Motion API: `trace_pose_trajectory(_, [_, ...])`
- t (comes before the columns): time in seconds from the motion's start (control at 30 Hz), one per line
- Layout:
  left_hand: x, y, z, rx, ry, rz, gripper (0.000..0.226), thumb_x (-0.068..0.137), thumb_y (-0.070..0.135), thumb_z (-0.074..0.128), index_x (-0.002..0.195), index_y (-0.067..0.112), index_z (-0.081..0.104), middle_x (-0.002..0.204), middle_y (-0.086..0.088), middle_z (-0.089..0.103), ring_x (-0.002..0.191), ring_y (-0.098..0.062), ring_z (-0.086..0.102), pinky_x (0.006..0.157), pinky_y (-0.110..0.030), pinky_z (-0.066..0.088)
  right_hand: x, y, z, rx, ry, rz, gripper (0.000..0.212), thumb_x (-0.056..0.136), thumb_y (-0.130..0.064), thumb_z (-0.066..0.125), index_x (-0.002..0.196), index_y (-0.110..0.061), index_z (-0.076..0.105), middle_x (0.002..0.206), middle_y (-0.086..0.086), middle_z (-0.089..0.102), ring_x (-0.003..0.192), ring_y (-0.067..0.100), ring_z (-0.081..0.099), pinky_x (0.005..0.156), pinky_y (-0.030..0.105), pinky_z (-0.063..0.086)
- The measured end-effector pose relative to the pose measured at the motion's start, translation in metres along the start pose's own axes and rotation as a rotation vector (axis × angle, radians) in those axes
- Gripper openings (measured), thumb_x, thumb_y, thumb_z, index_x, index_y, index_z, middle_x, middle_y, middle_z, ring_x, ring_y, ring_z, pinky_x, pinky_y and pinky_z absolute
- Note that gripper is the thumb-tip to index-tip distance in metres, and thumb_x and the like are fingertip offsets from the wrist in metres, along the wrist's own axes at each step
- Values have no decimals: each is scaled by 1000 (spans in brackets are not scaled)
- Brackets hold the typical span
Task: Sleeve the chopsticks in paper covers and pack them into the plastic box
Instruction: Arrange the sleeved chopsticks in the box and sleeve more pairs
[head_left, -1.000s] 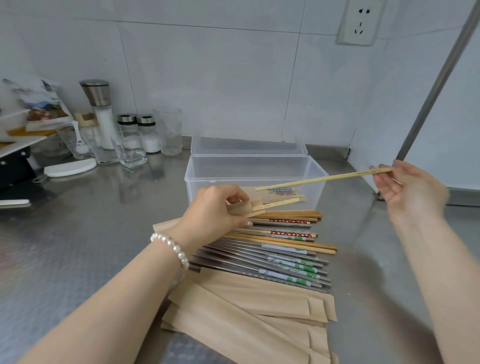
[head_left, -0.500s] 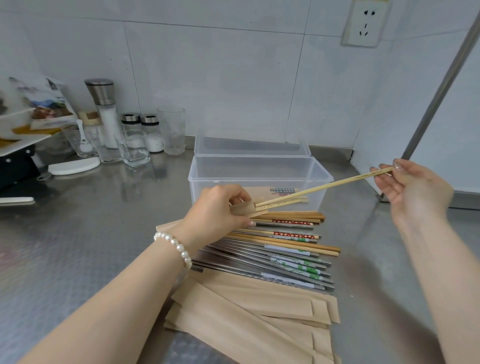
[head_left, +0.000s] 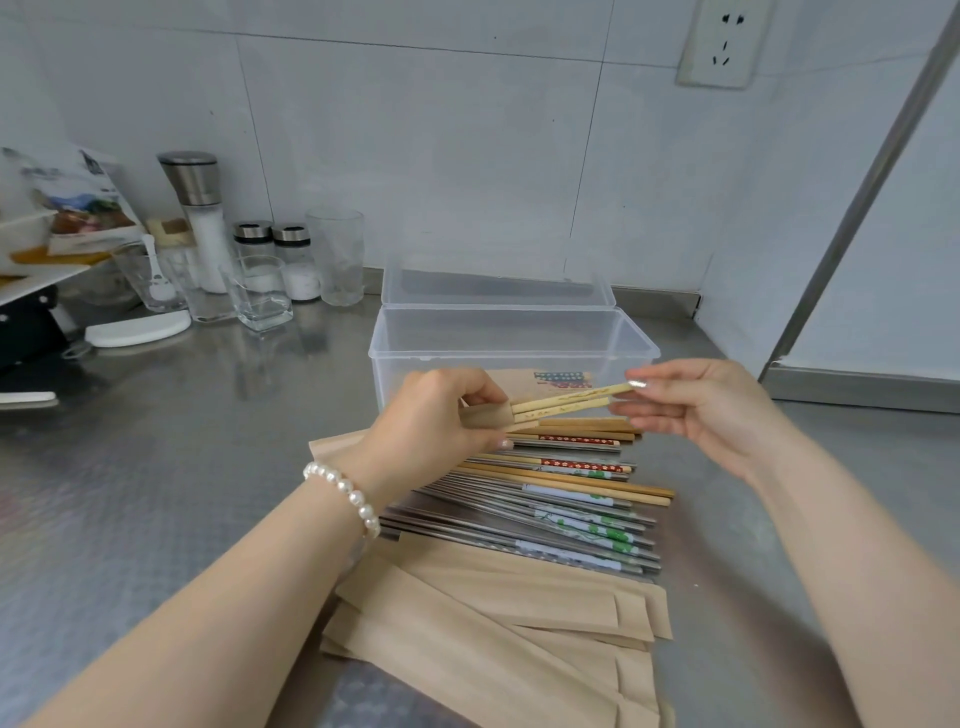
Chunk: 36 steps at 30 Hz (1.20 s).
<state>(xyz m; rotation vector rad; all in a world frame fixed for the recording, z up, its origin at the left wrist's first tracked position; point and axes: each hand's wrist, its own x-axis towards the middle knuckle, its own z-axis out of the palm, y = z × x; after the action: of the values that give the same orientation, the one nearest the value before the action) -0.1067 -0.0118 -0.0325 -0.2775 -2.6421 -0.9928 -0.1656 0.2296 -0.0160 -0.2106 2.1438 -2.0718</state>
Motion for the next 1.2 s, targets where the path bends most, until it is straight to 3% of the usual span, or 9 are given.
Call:
trace_pose_trajectory(0.43, [-1, 3, 2, 72, -17, 62, 30, 67, 22, 80, 94, 22, 67, 72, 25, 48, 68, 3, 47, 70, -18, 37, -2, 6, 14, -65, -109, 65, 19, 80, 12, 57, 82, -1, 69, 77, 13, 73, 68, 23, 72, 56, 21, 58])
trace_pose_trajectory(0.63, [-3, 6, 1, 48, -8, 71, 34, 68, 25, 79, 98, 22, 65, 81, 15, 57, 80, -9, 55, 77, -26, 48, -2, 3, 18, 115, -66, 103, 17, 80, 14, 54, 85, 3, 66, 74, 16, 72, 63, 23, 71, 52, 19, 56])
trace_pose_trajectory(0.7, [-2, 8, -2, 51, 11, 93, 45, 65, 37, 78, 105, 22, 64, 88, 13, 59, 83, -9, 56, 76, -23, 48, -2, 2, 20, 198, -32, 83, 15, 81, 12, 54, 87, 4, 65, 72, 16, 72, 62, 22, 71, 52, 18, 56])
trace_pose_trajectory(0.8, [1, 3, -20, -14, 266, 101, 55, 64, 58, 68, 104, 20, 65, 90, 13, 60, 82, -5, 56, 73, -17, 43, -3, -5, 17, 298, 54, 36, 12, 82, 9, 54, 87, 3, 64, 71, 16, 72, 64, 21, 71, 53, 16, 54])
trace_pose_trajectory(0.87, [5, -5, -37, -71, 551, 73, 40, 78, 51, 60, 99, 18, 66, 88, 12, 60, 84, -7, 57, 77, -22, 43, -3, -13, 7, 370, 136, -12, 11, 83, 7, 54, 87, 2, 63, 69, 14, 72, 65, 19, 71, 53, 15, 54])
trace_pose_trajectory(0.93, [7, -16, -47, -143, 715, -3, 30, 90, 39, 49, 99, 15, 65, 90, 9, 61, 90, -12, 58, 79, -26, 41, -1, -20, -5, 430, 226, -66, 11, 85, 6, 52, 87, 1, 61, 66, 11, 72, 63, 17, 71, 54, 14, 53])
trace_pose_trajectory(1.07, [9, -31, -44, -154, 658, -125, 31, 97, 27, 37, 111, 13, 61, 109, -3, 64, 105, -18, 54, 82, -25, 35, 8, -26, -18, 436, 343, -104, 9, 87, 6, 53, 89, 1, 61, 63, 7, 71, 62, 15, 71, 56, 15, 54])
trace_pose_trajectory(1.2, [9, -36, -36, -167, 565, -122, 32, 99, 25, 35, 109, 11, 62, 108, -3, 66, 94, -11, 53, 77, -26, 36, 19, -29, -11, 295, 322, -41, 9, 86, 10, 52, 85, 5, 60, 60, 14, 69, 57, 18, 70, 54, 16, 55])
